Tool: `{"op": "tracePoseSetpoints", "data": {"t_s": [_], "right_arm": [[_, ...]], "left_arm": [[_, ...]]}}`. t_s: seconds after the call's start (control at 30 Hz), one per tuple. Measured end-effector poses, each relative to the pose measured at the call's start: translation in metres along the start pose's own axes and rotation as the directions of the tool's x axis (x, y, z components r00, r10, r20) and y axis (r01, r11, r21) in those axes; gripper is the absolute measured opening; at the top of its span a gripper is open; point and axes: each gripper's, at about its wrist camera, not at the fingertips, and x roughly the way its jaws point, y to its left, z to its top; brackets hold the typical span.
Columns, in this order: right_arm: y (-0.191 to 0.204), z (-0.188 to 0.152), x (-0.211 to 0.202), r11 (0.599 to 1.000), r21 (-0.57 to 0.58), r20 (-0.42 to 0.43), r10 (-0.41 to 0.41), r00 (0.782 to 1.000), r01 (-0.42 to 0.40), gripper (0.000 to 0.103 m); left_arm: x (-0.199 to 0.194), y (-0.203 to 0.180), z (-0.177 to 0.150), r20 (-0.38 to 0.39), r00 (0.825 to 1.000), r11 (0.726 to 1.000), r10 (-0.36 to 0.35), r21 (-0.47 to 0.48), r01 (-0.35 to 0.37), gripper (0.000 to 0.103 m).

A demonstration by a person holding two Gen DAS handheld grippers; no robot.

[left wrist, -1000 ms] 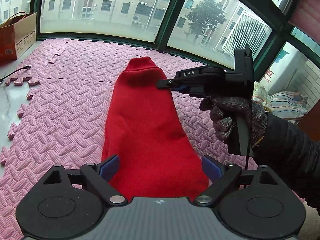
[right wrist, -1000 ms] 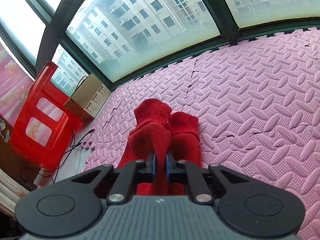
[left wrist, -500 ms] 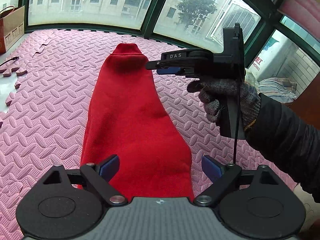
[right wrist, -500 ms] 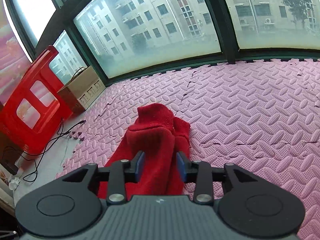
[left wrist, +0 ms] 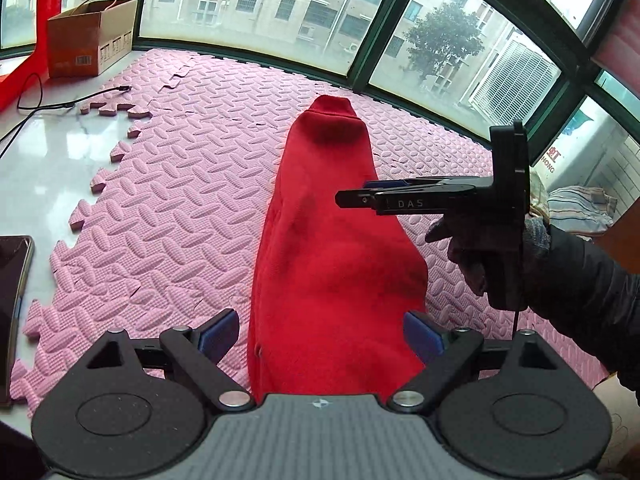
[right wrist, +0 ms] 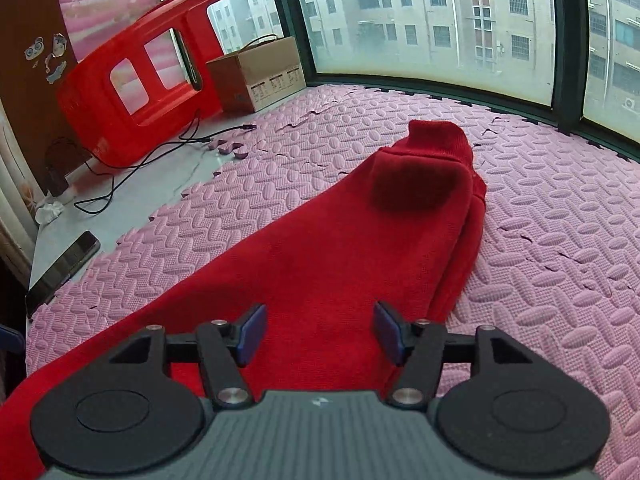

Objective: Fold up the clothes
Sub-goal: 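Grasp the cuffs with the left gripper and fold them toward the waistband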

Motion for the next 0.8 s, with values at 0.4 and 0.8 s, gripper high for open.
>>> {"op": "tracePoseSetpoints", "data": {"t_s": [0.4, 0.8], "right_arm": [[0.045, 0.008, 0.02, 0.995, -0.104, -0.036, -0.001, 0.999, -0.002, 0.077], [0.047, 0.008, -0.008, 0.996, -0.073, 0.012, -0.054, 0.998, 0.054, 0.099]], "left_arm": [[-0.037, 0.01, -0.052, -0.079, 0.997, 0.995, -0.016, 0.095, 0.024, 0.099], [-0.02, 0.001, -0.088, -0.088, 0.994, 0.957, 0.071, 0.285, -0.043, 0.101]]}}
